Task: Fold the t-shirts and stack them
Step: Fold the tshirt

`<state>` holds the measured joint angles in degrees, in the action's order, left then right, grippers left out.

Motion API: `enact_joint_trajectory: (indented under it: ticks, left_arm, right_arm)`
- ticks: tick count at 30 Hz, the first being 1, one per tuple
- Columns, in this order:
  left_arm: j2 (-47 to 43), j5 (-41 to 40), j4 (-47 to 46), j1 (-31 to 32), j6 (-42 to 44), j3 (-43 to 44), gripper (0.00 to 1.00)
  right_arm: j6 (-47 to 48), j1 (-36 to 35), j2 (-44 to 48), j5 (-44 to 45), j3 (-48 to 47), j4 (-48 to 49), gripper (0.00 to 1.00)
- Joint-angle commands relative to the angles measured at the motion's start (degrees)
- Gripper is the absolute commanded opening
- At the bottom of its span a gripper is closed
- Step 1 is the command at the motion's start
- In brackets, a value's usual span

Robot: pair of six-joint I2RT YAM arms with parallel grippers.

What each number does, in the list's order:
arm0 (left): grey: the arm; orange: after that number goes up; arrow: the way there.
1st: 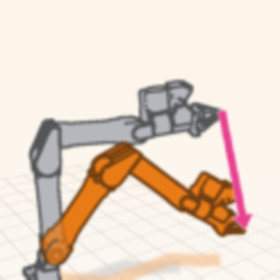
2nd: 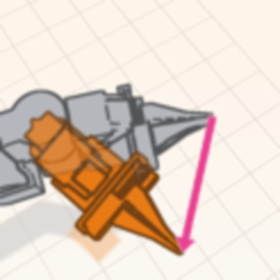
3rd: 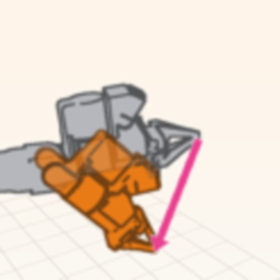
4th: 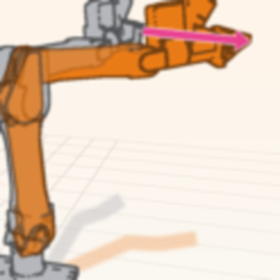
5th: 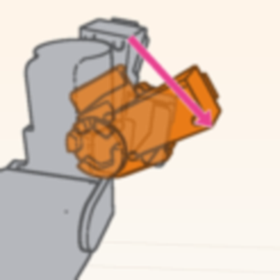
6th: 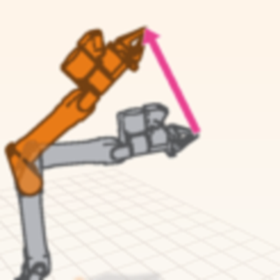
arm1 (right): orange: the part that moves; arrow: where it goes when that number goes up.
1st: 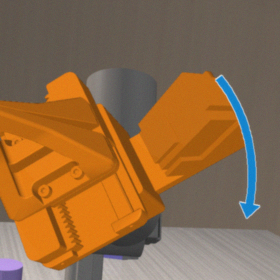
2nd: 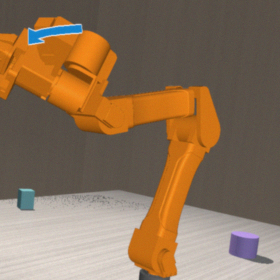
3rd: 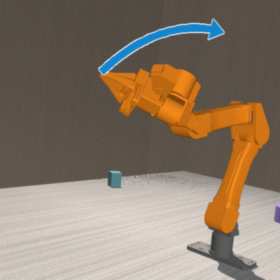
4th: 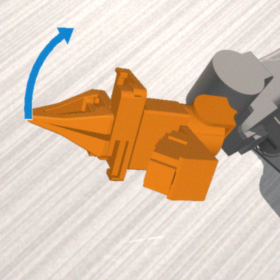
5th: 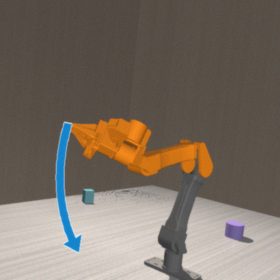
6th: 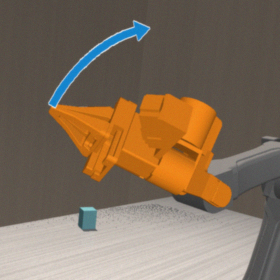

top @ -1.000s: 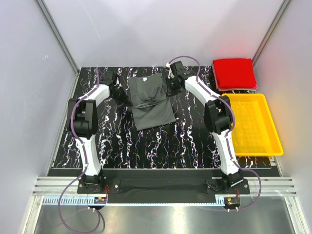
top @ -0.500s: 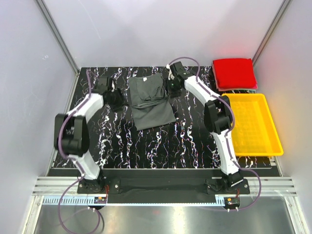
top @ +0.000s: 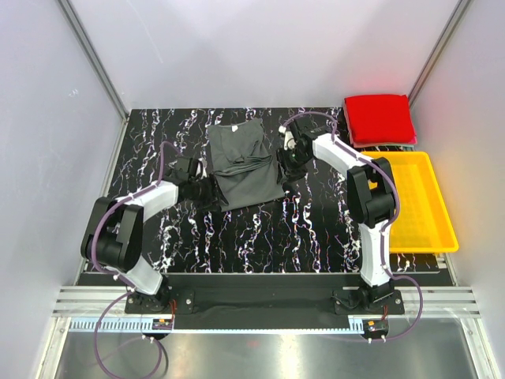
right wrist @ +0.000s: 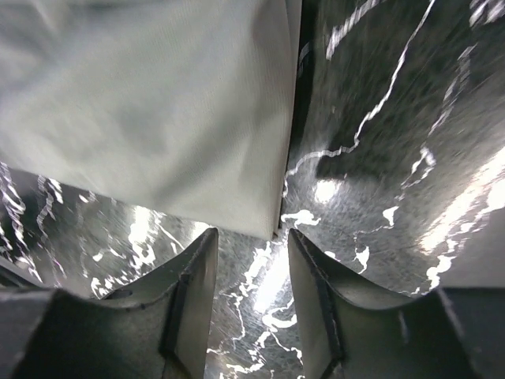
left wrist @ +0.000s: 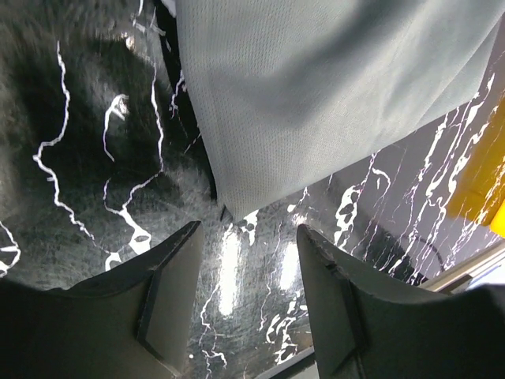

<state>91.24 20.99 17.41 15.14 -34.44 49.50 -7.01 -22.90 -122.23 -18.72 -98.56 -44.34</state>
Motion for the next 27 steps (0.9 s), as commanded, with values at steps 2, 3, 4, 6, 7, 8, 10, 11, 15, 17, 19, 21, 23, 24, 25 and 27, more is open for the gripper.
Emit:
enact_joint_trajectory:
  ticks: [2,3,4,6,7,8,10,11,15,17,19,21,23,24,25,27]
  left_arm:
    - [1.1,-0.7,-4.7,0.2,2.0,0.7,0.56]
    - [1.7,-1.0,-4.3,0.2,2.4,1.1,0.56]
    - [2.2,-0.8,-4.2,0.2,2.4,1.3,0.56]
    - [3.0,-0.3,-4.9,0.2,2.3,1.0,0.55]
    - [3.0,-0.3,-6.0,0.2,2.2,0.8,0.55]
    - [3.2,-0.3,-6.2,0.2,2.2,0.8,0.55]
    - [3.9,-0.3,-6.3,0.3,2.2,1.2,0.52]
    - [4.9,-0.2,-6.2,0.3,2.3,1.6,0.49]
    - [6.0,-0.3,-5.7,0.2,2.3,2.3,0.38]
    - [6.0,-1.0,-5.2,0.3,2.4,2.5,0.33]
    - [6.0,-1.2,-4.8,0.2,2.4,2.6,0.21]
    - [6.1,-1.3,-4.3,0.2,2.4,2.9,0.08]
    - [6.4,-1.8,-3.1,0.4,1.8,3.2,0.0]
    - [6.6,-2.0,-1.0,0.6,1.9,3.9,0.0]
    - [6.6,-3.7,0.8,0.8,1.8,4.4,0.0]
    - [5.8,-5.3,5.0,1.8,1.8,4.5,0.0]
  right_arm:
    - [2.5,0.8,0.9,-4.0,3.4,2.8,0.47]
    - [2.5,0.9,0.8,-4.1,3.6,3.1,0.47]
    - [2.7,1.0,0.5,-4.2,3.5,3.2,0.47]
    - [3.1,1.0,-0.4,-5.0,3.5,3.3,0.48]
    - [3.5,1.0,-0.5,-5.3,3.6,3.5,0.48]
    - [3.7,1.0,-1.2,-5.2,3.7,3.5,0.49]
    - [3.9,1.1,-1.5,-5.4,4.3,3.8,0.49]
    - [4.0,1.1,-1.8,-5.4,4.8,4.3,0.49]
    - [3.6,1.1,-1.6,-6.6,6.7,5.6,0.47]
    - [3.2,1.1,-1.3,-7.3,8.3,6.7,0.45]
    - [2.5,1.0,-1.1,-7.8,9.3,7.3,0.41]
    - [1.7,1.1,-0.6,-8.0,10.9,8.3,0.17]
    - [0.2,1.1,0.9,-8.2,13.9,9.7,0.03]
    - [-1.2,1.1,1.7,-8.0,15.1,10.2,0.0]
    - [-2.2,1.1,2.6,-7.8,16.4,10.8,0.0]
    - [-3.7,1.0,5.8,-7.8,20.9,12.3,0.0]
